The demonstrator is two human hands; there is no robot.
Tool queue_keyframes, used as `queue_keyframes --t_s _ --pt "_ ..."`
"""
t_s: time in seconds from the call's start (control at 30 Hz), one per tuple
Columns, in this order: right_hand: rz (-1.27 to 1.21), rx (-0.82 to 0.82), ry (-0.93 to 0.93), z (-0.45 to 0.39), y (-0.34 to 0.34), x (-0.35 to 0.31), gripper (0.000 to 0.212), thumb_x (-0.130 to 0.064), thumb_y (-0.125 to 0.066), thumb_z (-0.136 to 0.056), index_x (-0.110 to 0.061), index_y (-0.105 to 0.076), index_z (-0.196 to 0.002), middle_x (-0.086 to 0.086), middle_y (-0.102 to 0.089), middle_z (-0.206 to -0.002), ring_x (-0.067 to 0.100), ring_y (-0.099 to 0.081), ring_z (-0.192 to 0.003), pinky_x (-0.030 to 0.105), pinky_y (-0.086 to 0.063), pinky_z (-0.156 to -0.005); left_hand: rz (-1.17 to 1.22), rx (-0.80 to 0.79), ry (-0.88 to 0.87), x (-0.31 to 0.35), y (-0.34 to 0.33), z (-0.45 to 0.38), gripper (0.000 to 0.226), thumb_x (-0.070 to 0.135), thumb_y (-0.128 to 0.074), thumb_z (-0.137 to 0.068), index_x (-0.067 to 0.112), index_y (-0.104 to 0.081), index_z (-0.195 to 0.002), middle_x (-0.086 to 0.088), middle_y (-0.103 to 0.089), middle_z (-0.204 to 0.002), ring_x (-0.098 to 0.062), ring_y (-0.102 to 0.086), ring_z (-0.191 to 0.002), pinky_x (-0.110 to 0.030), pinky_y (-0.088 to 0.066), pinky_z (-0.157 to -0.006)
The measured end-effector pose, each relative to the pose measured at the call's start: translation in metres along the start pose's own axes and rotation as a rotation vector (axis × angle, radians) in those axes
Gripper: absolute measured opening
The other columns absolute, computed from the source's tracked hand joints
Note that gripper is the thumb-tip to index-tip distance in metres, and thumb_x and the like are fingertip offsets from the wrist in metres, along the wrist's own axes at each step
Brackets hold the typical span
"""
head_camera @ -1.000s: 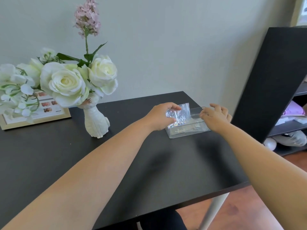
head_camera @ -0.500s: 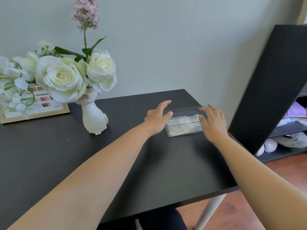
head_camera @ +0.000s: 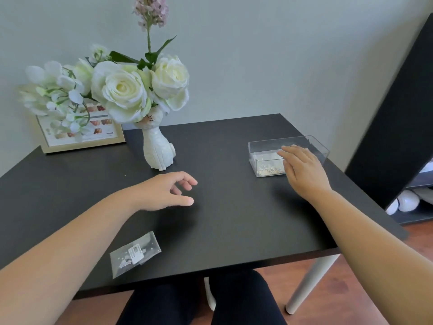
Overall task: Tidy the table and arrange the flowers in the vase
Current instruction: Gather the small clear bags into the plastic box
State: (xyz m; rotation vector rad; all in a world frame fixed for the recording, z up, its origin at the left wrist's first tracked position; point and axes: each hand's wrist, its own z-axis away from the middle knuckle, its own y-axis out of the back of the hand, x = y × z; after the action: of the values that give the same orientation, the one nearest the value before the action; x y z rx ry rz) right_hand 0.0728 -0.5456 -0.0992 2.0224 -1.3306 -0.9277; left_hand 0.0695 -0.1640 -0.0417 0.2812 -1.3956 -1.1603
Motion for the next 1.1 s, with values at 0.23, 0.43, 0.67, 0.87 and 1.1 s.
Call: queue_keyframes --t_s 0.23,0.43,0.67,0.87,1.1 --pt "0.007 -0.028 0.023 0.000 -0.008 -0.024 0.031 -0.006 -0.054 -0.093 -0.008 -0.064 -0.122 0.011 -0.065 -0.121 0.037 -0.053 -0.118 0.044 -0.034 -0.104 -0.210 -0.109 0.153 -0.020 -0.002 0.055 0.073 0.066 -0.083 -0.050 0.042 -0.054 -0.112 0.021 -0.050 -0.116 0.003 -0.053 -0.103 -0.023 -0.049 -0.083" --pt "0.046 -0.105 -0.024 0.003 -0.010 -0.027 0.036 -0.013 -0.049 -0.095 -0.014 -0.057 -0.130 0.008 -0.059 -0.130 0.031 -0.044 -0.128 0.045 -0.025 -0.113 -0.357 -0.159 0.290 -0.024 -0.004 0.072 0.078 0.062 -0.087 -0.034 0.039 -0.050 -0.099 0.020 -0.055 -0.103 -0.002 -0.058 -0.093 -0.028 -0.052 -0.078" --pt "0.051 -0.099 -0.025 0.002 -0.009 -0.029 0.036 -0.012 -0.050 -0.094 -0.013 -0.057 -0.129 0.009 -0.060 -0.127 0.032 -0.046 -0.125 0.045 -0.025 -0.112 -0.257 -0.171 0.215 -0.025 -0.002 0.055 0.058 0.052 -0.091 -0.046 0.036 -0.059 -0.091 0.014 -0.069 -0.082 -0.006 -0.066 -0.078 -0.027 -0.049 -0.064" --pt "0.060 -0.099 -0.026 0.002 -0.011 -0.028 0.036 -0.013 -0.051 -0.093 -0.014 -0.057 -0.129 0.008 -0.061 -0.126 0.032 -0.046 -0.124 0.046 -0.025 -0.112 -0.118 -0.056 0.092 -0.018 -0.016 0.027 0.041 0.053 -0.085 -0.056 0.033 -0.059 -0.080 0.013 -0.065 -0.077 -0.003 -0.058 -0.063 -0.024 -0.043 -0.058" --pt "0.054 -0.102 -0.039 0.003 -0.011 -0.028 0.036 -0.013 -0.051 -0.093 -0.014 -0.057 -0.129 0.008 -0.060 -0.127 0.031 -0.045 -0.126 0.049 -0.024 -0.113 0.132 0.080 0.013 0.019 -0.039 -0.021 0.031 0.055 -0.057 -0.091 0.024 -0.058 -0.086 -0.003 -0.072 -0.087 -0.011 -0.057 -0.063 -0.028 -0.046 -0.060"
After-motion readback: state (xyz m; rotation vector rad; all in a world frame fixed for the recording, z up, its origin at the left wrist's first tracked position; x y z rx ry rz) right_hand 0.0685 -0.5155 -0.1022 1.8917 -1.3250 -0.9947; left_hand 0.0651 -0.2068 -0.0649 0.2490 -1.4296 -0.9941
